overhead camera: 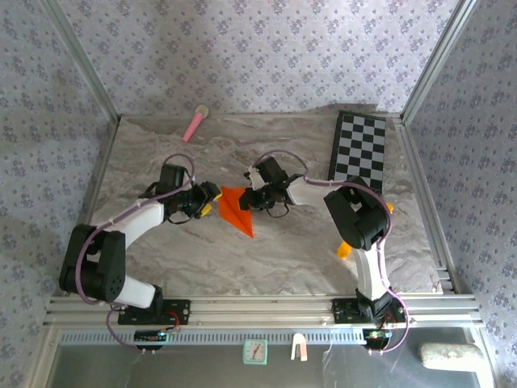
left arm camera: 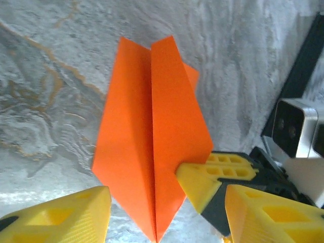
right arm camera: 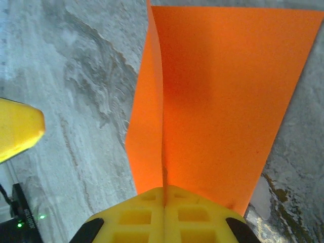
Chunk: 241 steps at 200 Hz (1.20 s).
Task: Fold a paper plane with a square sheet of paper (pick it up from the middle)
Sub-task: Turn over the paper at the center of the table.
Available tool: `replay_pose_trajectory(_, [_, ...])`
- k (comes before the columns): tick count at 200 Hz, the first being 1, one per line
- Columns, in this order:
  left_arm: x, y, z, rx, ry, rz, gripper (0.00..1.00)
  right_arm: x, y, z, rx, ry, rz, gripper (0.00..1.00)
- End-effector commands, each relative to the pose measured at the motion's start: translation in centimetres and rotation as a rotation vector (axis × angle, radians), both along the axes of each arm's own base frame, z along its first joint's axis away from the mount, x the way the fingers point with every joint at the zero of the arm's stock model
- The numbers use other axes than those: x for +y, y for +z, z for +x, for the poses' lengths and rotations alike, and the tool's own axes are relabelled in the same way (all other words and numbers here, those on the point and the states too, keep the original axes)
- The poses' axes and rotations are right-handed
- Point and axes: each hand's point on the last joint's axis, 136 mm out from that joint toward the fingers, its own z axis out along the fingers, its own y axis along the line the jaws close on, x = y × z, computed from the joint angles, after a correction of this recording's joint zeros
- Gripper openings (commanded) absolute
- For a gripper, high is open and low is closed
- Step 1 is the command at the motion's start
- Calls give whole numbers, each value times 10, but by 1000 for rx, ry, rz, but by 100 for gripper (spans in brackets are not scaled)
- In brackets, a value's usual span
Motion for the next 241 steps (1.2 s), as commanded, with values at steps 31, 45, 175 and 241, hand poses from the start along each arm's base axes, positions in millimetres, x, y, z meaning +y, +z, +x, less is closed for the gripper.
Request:
replay_pose_trajectory(31, [-25, 70, 4, -240, -90, -227, 73, 2, 108, 9, -97, -17, 319, 1])
replay_pose_trajectory(45, [-28, 83, 2, -294, -99, -250, 78, 1, 124, 6, -92, -20, 383, 1])
replay_pose_trajectory(175, [-66, 142, -13, -518, -253, -406, 56, 1, 193, 2, -52, -14, 661, 3])
replay_pose_trajectory(241, [-68, 144, -15, -527, -268, -409, 37, -2, 194, 2, -37, -27, 672, 4])
